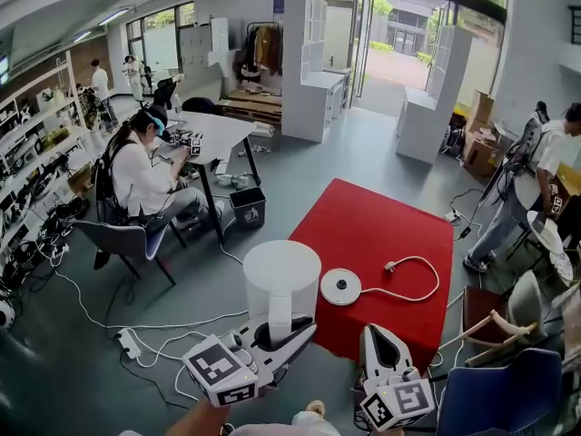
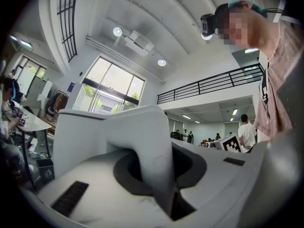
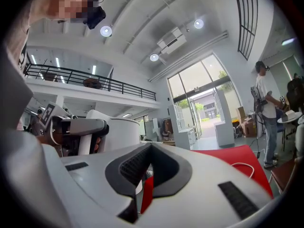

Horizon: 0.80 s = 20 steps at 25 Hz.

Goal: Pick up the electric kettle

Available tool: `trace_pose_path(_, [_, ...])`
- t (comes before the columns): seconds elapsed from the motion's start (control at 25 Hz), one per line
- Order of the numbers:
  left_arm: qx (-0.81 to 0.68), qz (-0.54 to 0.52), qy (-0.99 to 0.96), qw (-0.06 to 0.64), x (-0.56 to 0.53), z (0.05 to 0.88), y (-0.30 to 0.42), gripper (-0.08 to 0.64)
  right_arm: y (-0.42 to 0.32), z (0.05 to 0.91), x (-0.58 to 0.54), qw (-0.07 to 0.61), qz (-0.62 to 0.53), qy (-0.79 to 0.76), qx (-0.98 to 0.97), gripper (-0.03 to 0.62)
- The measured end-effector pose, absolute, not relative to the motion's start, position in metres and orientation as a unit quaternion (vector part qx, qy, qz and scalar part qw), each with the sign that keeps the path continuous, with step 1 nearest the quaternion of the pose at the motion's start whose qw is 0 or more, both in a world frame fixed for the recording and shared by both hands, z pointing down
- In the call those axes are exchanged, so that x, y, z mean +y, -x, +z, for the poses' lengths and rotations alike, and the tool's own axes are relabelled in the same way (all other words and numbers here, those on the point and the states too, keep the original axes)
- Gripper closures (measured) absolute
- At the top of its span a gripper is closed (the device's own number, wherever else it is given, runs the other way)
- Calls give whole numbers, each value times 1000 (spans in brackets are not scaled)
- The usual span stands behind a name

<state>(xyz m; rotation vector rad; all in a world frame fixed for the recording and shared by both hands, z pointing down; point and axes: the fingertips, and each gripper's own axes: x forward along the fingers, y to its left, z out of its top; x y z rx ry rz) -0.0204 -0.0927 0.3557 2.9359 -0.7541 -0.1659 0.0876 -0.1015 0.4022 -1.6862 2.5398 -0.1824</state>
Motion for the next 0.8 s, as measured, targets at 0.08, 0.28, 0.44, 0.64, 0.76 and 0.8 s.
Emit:
trace_pose_path(0.08, [-247, -56, -966, 48, -80, 358, 31, 509, -79, 403, -82, 41, -58, 557, 828, 574])
trace_pose_path(0.28, [-240, -51, -969, 36, -44, 360, 50, 515, -60, 399, -32, 36, -55, 569, 819, 574])
trace_pose_path(0.44, [-231, -56, -970, 51, -19, 359, 65, 517, -42, 394, -4, 27, -55, 570, 819, 574])
trace_pose_path(0.64, [-232, -58, -969, 62, 5, 363, 66, 517, -35, 387, 17, 25, -50, 562, 825, 574])
trace_pose_path(0.76, [-234, -58, -968, 67, 15, 368, 64, 517, -36, 388, 26, 25, -49, 559, 828, 574])
trace_pose_path(0.8, [-236, -58, -968, 68, 17, 370, 63, 517, -37, 389, 28, 25, -48, 558, 828, 574])
